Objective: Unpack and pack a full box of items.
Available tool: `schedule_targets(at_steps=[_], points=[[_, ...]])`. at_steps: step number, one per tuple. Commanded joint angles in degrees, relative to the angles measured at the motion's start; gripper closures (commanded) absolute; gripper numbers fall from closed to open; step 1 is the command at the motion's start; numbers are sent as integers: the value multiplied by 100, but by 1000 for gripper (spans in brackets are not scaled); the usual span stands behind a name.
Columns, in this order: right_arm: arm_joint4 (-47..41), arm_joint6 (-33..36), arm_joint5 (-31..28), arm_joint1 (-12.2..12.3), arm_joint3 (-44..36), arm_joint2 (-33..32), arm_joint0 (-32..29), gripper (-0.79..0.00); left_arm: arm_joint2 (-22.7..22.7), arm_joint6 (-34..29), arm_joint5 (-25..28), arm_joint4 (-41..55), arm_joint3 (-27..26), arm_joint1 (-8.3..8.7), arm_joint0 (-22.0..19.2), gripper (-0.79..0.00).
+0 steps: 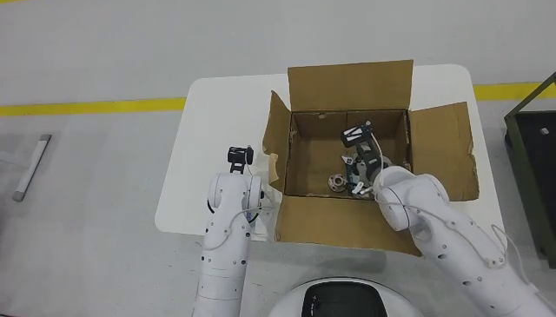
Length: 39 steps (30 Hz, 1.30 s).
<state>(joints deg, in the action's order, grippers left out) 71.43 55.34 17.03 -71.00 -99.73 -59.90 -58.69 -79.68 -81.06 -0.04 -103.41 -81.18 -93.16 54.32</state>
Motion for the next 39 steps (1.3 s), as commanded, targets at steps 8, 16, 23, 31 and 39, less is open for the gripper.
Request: schedule_targets(at_steps=[8,16,23,31,39], points=[[-166,845,196,-87,260,20,288,-142,0,0,0,0,0,0,0,-785],[-99,1128,205,-173,618,192,462,-332,0,0,0,0,0,0,0,-785],[-62,1122,197,-243,886,285,554,-388,0,0,0,0,0,0,0,-785],[-118,1073,82,-314,1182,327,645,-480,0,0,0,0,0,0,0,-785],[-149,1076,-66,-383,1501,377,780,-459,0,0,0,0,0,0,0,-785]])
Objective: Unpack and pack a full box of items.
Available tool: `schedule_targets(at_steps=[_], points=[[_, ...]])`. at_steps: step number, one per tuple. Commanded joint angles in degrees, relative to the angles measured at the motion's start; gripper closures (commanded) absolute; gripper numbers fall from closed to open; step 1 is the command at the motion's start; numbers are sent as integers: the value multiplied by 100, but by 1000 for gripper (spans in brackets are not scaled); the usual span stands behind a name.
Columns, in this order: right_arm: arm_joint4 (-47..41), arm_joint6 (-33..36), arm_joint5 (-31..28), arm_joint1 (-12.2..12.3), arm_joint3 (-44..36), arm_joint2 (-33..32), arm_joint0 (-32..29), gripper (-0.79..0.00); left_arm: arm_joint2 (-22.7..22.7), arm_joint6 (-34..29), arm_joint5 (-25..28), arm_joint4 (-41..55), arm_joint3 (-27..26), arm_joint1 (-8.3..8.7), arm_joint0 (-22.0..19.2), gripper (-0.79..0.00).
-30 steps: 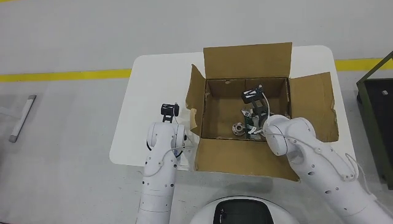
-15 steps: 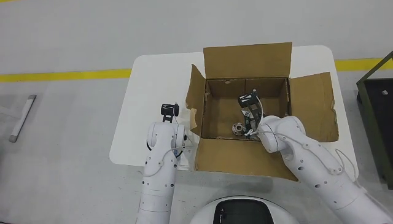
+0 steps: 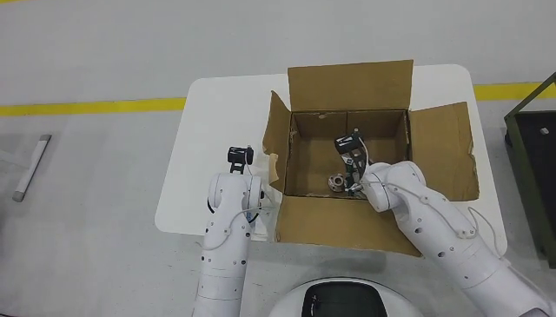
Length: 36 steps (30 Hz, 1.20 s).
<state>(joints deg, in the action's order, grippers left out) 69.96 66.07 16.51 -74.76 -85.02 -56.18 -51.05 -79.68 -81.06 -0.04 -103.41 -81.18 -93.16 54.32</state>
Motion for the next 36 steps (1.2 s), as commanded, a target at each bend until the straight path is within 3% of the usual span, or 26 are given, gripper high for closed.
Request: schedule_targets(at_steps=[1,11,17,31,36], points=[[-6,1,-32,-15,63,9,39,-449,0,0,0,0,0,0,0,-785],[31,37,-139,-88,308,45,155,-240,0,0,0,0,0,0,0,-785],[23,22,-168,-122,389,26,164,0,0,0,0,0,0,0,0,-785],[157,-386,-181,-61,-558,-499,-268,0,0,0,0,0,0,0,0,-785],[-408,-1085,-339,-19,-1400,-1024,-667,0,0,0,0,0,0,0,0,-785]])
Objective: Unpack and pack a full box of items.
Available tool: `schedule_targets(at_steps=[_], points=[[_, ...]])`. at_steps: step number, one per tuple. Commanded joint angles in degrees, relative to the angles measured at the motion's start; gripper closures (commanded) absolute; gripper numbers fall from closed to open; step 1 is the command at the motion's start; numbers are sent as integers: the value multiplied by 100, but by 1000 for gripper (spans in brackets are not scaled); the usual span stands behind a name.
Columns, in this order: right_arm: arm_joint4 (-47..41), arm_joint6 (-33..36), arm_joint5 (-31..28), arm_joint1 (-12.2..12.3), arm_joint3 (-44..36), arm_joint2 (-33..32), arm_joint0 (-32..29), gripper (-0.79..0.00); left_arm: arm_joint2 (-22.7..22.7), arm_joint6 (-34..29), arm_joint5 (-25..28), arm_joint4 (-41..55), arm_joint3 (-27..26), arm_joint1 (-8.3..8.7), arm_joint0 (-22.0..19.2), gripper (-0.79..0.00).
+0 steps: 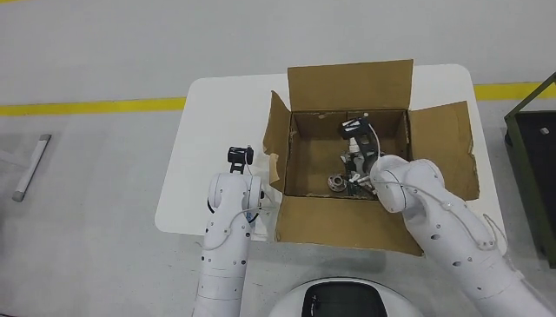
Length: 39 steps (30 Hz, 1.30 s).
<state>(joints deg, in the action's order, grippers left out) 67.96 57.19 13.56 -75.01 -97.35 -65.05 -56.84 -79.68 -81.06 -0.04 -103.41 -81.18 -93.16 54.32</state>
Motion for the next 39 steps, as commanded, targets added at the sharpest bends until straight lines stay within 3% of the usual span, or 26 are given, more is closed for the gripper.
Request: schedule_targets(at_steps=[1,8,12,14,27,33,39], points=[[-459,-418,-120,13,-343,-293,-186,0,0,0,0,0,0,0,0,-785],[-2721,-1861,-985,53,-1205,-1492,-1080,0,0,0,0,0,0,0,0,-785],[-3737,-2149,-1503,79,-1289,-1999,-1473,0,0,0,0,0,0,0,0,-785],[-3571,-2104,-1739,112,-1242,-2085,-1531,0,0,0,0,0,0,0,0,-785],[-3427,-2316,-1816,142,-1523,-2230,-1527,0,0,0,0,0,0,0,0,-785],[-3755,-2759,-1640,220,-2413,-3538,-1766,0,0,0,0,0,0,0,0,-785],[-3400,-2101,-1462,346,-2934,-5200,-2451,0,0,0,0,0,0,0,0,-785]])
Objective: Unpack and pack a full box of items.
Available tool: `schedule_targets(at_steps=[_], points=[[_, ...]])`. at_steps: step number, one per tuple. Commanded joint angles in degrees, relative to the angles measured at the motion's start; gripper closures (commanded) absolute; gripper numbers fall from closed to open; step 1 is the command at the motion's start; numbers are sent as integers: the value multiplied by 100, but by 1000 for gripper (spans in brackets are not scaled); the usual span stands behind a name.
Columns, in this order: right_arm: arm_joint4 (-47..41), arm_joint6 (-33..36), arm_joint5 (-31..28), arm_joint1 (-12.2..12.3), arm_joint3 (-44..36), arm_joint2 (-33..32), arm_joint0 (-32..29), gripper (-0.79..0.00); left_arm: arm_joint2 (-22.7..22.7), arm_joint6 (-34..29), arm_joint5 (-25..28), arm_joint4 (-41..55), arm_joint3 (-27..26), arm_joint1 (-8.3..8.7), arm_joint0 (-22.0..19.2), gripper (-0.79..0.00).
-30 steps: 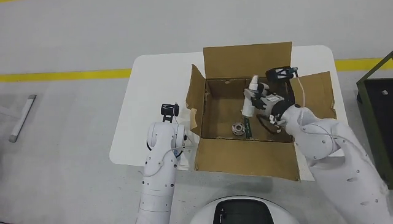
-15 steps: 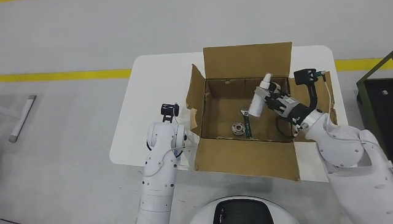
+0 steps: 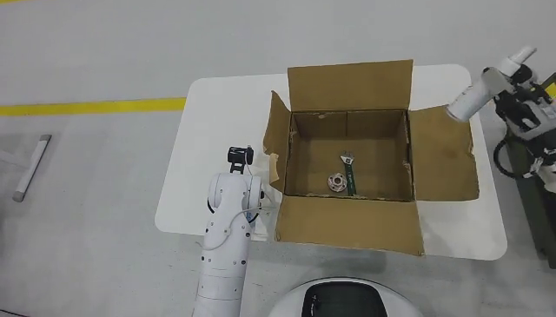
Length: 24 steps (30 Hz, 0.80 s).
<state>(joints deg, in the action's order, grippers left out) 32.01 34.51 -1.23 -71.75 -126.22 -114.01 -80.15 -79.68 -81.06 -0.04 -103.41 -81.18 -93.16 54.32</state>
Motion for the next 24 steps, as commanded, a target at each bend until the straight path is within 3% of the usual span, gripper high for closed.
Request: schedule_targets(at_steps=[1,5,10,24], points=[[413,306,44,41,-88,-546,-260,0,0,0,0,0,0,0,0,-785],[810,970,81,93,-126,-1135,-781,0,0,0,0,0,0,0,0,-785],[1186,1635,122,130,91,-1302,-1288,0,0,0,0,0,0,0,0,-785],[2093,1974,46,147,732,333,-1719,0,0,0,0,0,0,0,0,-785]])
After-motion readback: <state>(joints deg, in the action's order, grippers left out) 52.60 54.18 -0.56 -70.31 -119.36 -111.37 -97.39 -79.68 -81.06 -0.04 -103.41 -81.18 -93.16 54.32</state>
